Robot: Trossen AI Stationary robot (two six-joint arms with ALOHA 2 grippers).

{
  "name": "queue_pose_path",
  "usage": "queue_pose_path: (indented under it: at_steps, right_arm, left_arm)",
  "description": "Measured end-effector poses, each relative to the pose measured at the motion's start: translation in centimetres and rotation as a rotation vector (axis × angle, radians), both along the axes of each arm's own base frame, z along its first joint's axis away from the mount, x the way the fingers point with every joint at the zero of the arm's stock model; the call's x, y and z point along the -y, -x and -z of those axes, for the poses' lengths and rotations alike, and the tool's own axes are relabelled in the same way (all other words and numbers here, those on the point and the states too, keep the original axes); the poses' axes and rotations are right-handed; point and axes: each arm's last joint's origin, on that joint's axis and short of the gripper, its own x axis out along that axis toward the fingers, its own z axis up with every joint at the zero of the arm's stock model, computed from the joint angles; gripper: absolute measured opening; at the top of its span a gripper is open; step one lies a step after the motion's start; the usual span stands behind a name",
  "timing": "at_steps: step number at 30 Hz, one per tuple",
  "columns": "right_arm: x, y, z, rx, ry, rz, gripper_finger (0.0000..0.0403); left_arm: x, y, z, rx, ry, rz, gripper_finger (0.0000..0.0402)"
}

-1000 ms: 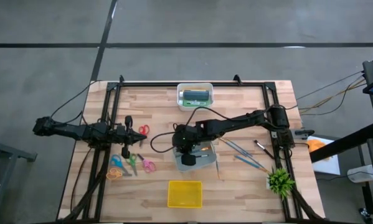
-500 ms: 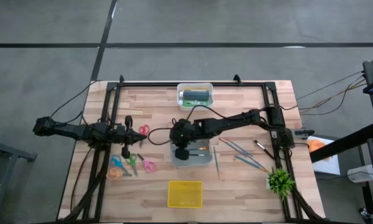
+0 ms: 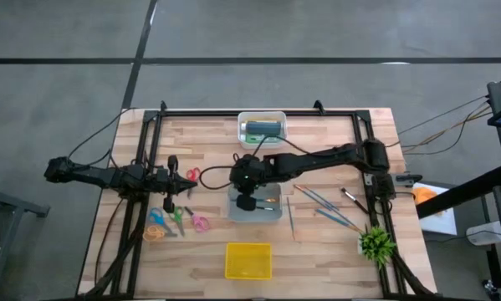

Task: Pick & Place Paint Supplies
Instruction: Adjust the gray bin on the table, then put the blue paint brush into the gray bin

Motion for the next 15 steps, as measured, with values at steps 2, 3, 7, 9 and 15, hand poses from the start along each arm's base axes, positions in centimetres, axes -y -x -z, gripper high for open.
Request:
queue_pose_path:
  at_steps: [2,3,7,9,15]
  right_arm:
    - [-0.4,0.9,-1.8,0.003,-0.010,0.001,0.0040]
    - [-0.7,1.3,-2.6,0.006,-0.018,0.003,0.0040]
    - [-2.0,3.2,-4.6,-0.021,-0.069,0.033,0.0040]
    - [-2.7,4.2,-5.5,-0.051,-0.095,0.059,0.0040]
    - [-5.1,7.1,-6.5,-0.159,-0.083,0.250,0.0040]
  left_arm:
    - [0.0,0.0,0.0,0.000,0.000,0.000,0.0000]
    - [0.0,0.0,0.0,0.000,0.000,0.000,0.0000]
    - [0.0,0.0,0.0,0.000,0.000,0.000,0.0000]
    - [0.0,0.0,0.0,0.000,0.000,0.000,0.0000]
    - [0.0,0.0,0.0,-0.001,0.000,0.000,0.0000]
